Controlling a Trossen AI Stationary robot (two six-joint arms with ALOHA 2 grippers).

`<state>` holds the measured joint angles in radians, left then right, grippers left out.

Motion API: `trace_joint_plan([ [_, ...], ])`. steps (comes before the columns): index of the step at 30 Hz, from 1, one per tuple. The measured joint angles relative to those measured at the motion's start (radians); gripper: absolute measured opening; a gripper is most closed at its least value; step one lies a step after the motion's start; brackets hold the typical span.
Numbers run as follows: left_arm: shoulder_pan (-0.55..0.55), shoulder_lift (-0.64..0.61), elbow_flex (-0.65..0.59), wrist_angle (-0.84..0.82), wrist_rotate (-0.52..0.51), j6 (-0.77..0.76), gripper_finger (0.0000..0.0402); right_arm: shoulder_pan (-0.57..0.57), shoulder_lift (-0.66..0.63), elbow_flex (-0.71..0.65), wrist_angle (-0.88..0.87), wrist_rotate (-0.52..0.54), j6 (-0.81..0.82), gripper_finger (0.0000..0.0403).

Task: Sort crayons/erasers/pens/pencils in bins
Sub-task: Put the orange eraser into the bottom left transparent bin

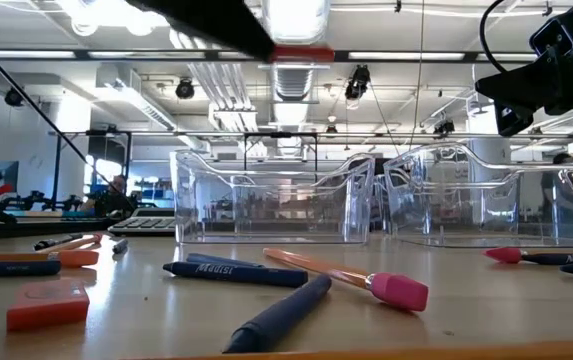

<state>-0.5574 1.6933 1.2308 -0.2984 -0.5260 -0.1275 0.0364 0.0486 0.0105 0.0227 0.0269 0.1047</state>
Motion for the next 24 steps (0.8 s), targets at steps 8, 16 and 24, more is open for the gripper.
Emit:
trace_joint_plan([
  [8,0.165,-0.216,-0.011,-0.147,-0.008,0.090,0.0051,0.000,0.000,0.000,-0.004,0.000,0.000,0.0009],
  [16,0.481,-0.295,-0.143,-0.125,0.263,0.121,0.0050,0.000,0.000,0.000,-0.005,0.000,0.000,0.0009],
  [24,0.669,-0.298,-0.347,0.116,0.462,0.110,0.0050,0.000,0.000,0.000,-0.004,0.000,0.000,0.0009],
])
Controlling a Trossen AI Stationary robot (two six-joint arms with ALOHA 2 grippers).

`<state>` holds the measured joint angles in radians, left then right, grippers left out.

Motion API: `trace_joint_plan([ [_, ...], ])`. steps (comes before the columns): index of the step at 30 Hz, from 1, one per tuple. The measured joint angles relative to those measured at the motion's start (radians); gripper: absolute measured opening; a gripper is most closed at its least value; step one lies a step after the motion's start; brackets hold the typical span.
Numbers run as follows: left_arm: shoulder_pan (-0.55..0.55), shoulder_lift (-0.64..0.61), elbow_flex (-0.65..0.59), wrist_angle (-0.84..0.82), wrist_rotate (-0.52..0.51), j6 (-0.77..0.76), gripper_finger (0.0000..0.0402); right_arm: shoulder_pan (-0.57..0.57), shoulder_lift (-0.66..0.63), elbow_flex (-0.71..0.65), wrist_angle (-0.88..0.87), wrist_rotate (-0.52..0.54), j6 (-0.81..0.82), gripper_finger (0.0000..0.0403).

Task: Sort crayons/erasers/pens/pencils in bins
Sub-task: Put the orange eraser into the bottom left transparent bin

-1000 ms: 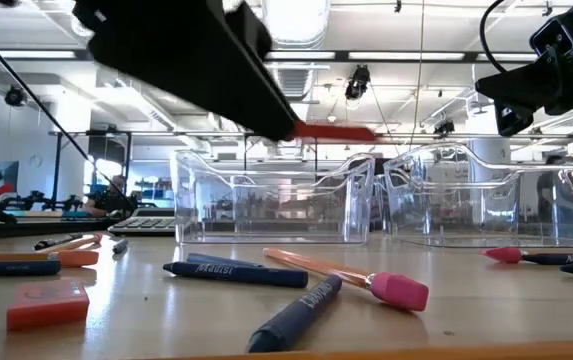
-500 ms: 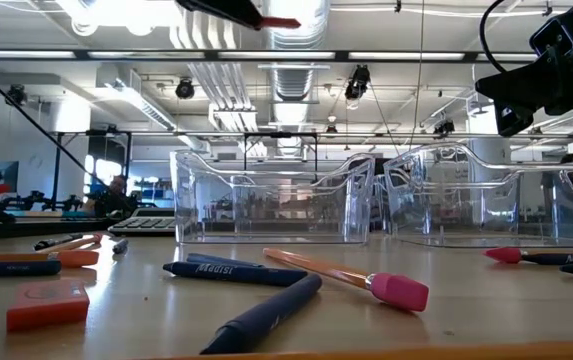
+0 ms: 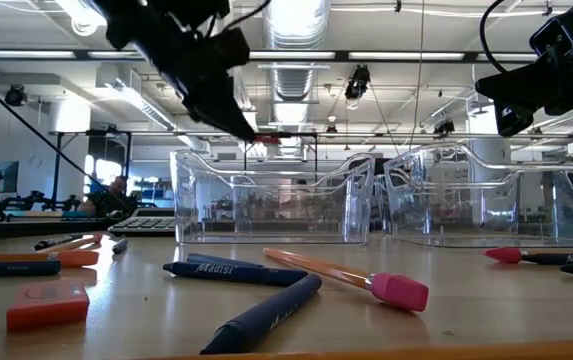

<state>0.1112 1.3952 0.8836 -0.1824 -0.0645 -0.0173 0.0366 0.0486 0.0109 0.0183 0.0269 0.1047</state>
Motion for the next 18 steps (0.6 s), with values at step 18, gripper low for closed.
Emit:
trace_joint_plan([
  [18,0.038,0.047,-0.105,0.119,0.009,-0.029,0.0050,0.000,0.000,0.000,0.001,0.000,0.000,0.0009],
])
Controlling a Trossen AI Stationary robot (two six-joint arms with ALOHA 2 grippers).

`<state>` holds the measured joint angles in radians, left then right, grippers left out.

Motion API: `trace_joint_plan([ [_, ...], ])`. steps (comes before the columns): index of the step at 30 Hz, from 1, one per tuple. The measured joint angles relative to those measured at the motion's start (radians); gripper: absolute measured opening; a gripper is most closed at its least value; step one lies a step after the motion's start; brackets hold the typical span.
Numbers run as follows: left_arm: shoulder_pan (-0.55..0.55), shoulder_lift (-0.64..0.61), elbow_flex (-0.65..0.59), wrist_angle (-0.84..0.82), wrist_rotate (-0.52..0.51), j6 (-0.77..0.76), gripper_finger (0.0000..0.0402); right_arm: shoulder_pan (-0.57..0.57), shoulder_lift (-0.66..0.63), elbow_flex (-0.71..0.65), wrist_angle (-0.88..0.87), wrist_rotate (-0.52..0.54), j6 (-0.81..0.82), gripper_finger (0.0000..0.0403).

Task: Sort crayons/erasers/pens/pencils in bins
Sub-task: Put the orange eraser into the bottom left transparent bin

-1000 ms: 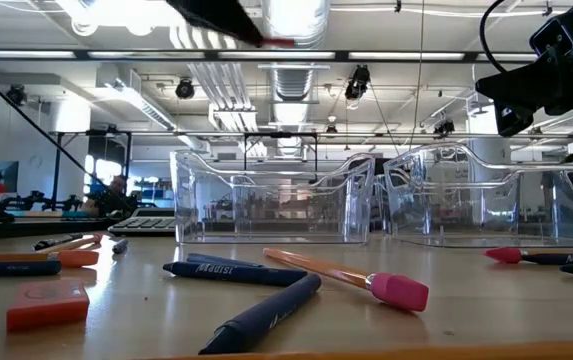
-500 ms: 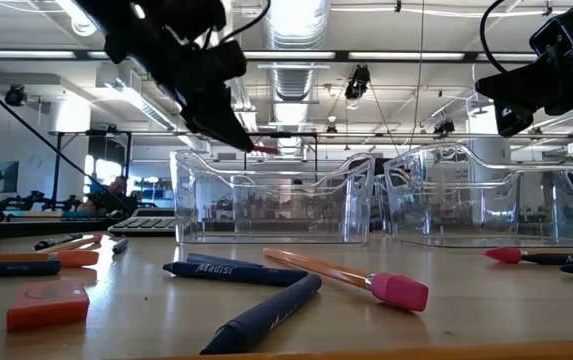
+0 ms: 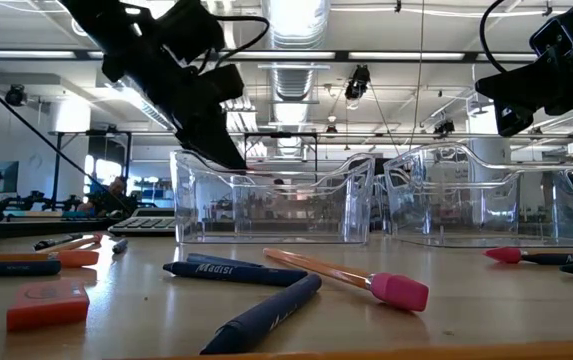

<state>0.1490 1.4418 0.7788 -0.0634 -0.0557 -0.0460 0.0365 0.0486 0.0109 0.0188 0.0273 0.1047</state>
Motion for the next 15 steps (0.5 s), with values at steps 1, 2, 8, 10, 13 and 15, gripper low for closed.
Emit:
trace_joint_plan([
  [1,0.000,0.009,0.000,0.003,0.000,0.000,0.0050,0.000,0.000,0.000,0.000,0.000,0.000,0.0009],
  [2,0.000,0.020,0.000,0.013,0.000,0.000,0.0050,0.000,0.000,0.000,0.000,0.000,0.000,0.0009],
  [8,0.000,0.058,0.008,0.040,0.000,0.000,0.0050,0.000,0.000,0.000,0.000,0.000,0.000,0.0009],
  [10,0.000,0.061,0.013,0.046,0.000,0.000,0.0050,0.000,0.000,0.000,0.000,0.000,0.000,0.0009],
  [13,0.000,0.061,0.013,0.049,0.000,0.000,0.0050,0.000,0.000,0.000,0.000,0.000,0.000,0.0009],
  [15,0.000,0.061,0.013,0.051,0.000,0.000,0.0052,0.000,0.000,0.000,0.000,0.000,0.000,0.0009],
])
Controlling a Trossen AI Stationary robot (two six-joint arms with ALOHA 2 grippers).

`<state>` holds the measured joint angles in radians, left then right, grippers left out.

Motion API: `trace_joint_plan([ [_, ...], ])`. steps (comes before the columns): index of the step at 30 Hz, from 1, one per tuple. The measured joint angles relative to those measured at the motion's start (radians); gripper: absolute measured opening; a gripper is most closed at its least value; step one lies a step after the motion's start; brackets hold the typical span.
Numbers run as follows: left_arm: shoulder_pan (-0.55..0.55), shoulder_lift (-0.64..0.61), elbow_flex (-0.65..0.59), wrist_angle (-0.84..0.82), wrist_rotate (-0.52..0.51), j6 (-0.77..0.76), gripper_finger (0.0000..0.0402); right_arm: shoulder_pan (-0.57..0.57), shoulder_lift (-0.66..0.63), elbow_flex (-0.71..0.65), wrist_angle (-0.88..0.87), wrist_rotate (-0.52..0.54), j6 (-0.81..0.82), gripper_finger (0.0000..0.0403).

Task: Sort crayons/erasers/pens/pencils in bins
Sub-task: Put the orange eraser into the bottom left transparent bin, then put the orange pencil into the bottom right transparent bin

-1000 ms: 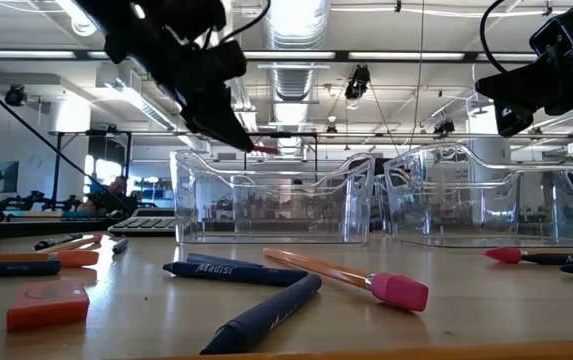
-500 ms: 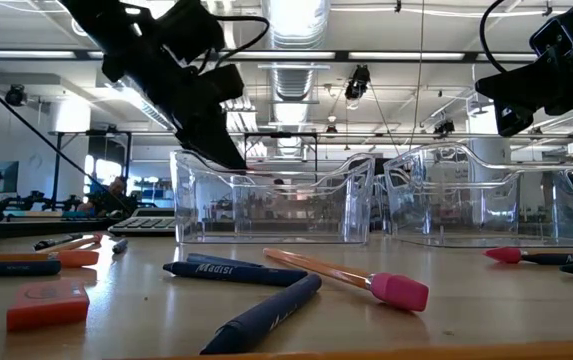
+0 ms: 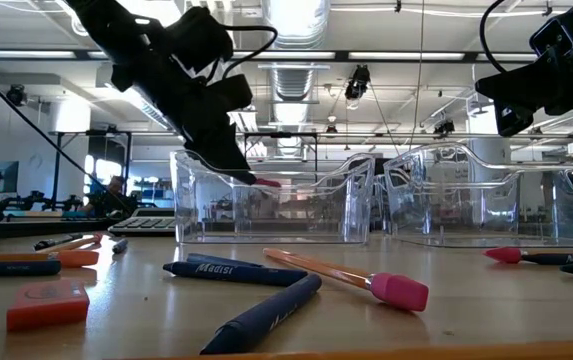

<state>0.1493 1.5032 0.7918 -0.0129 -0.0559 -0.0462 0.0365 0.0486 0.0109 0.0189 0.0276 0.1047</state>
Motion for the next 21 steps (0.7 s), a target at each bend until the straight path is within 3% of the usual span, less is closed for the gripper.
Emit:
trace_joint_plan([
  [12,-0.001,-0.003,0.001,0.034,-0.001,-0.025,0.0165,0.000,0.000,0.000,0.000,0.000,0.000,0.0009],
  [17,-0.001,-0.045,0.020,0.030,-0.003,-0.018,0.0182,0.000,0.000,0.000,0.000,0.000,0.000,0.0009],
  [21,-0.004,-0.151,0.029,0.032,-0.005,-0.003,0.0183,0.000,0.000,0.000,0.000,0.000,0.000,0.0009],
])
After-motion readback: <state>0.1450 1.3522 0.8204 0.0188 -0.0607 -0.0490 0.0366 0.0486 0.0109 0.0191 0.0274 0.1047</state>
